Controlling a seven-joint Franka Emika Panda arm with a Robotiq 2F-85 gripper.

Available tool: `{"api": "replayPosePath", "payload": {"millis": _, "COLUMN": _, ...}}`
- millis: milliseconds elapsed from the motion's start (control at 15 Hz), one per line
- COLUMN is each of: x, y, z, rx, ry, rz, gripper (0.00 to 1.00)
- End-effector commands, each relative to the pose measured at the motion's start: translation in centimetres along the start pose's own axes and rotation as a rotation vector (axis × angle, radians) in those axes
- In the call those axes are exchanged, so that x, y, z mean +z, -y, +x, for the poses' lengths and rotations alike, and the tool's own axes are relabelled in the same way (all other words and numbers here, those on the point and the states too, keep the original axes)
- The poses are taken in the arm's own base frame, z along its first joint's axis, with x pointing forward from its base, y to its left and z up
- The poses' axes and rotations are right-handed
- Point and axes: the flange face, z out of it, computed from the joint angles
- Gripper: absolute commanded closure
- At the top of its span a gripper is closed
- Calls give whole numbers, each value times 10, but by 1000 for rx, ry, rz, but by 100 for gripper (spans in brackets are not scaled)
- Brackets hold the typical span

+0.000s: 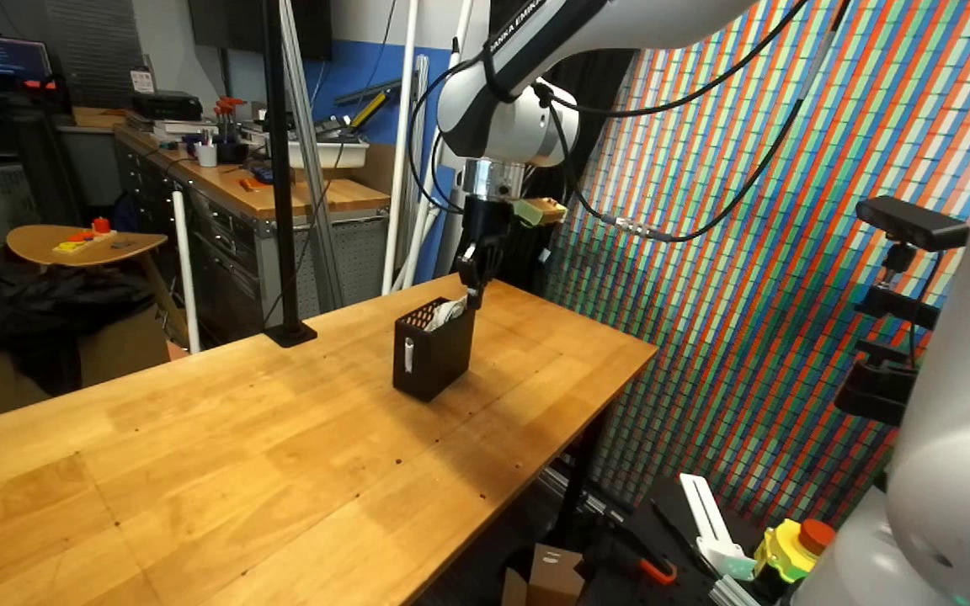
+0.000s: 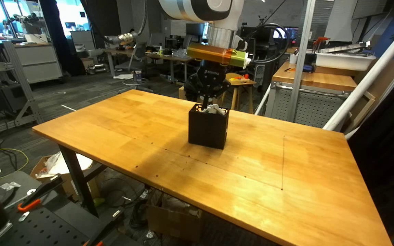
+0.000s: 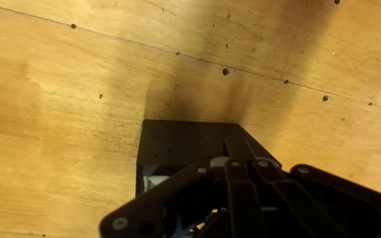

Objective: Pick up the cloth from the table and put it in the box

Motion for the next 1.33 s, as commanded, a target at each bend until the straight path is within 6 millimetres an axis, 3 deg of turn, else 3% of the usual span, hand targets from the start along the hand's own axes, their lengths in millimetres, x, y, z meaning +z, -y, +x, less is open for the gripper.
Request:
{"api": "replayPosePath", "payload": {"millis": 0, "x": -6, "y": -1, "z": 4, "rx": -12, "ry": -7, "rz": -23, "gripper": 100}}
{"api": "replayPosePath", "payload": {"millis": 400, "x": 0, "y": -4, "z": 17, "rx": -44, "ry": -4, "rz": -24, "gripper": 100}}
{"api": "replayPosePath", "payload": {"millis": 867, "x": -1, "y": -11, "z": 46, "rx": -110, "ry": -4, "rz": -49, "gripper": 100}}
{"api": "replayPosePath", "payload": {"millis": 1267, "x": 16, "y": -21, "z": 57, "rx": -140, "ry": -3, "rz": -33, "gripper": 100}}
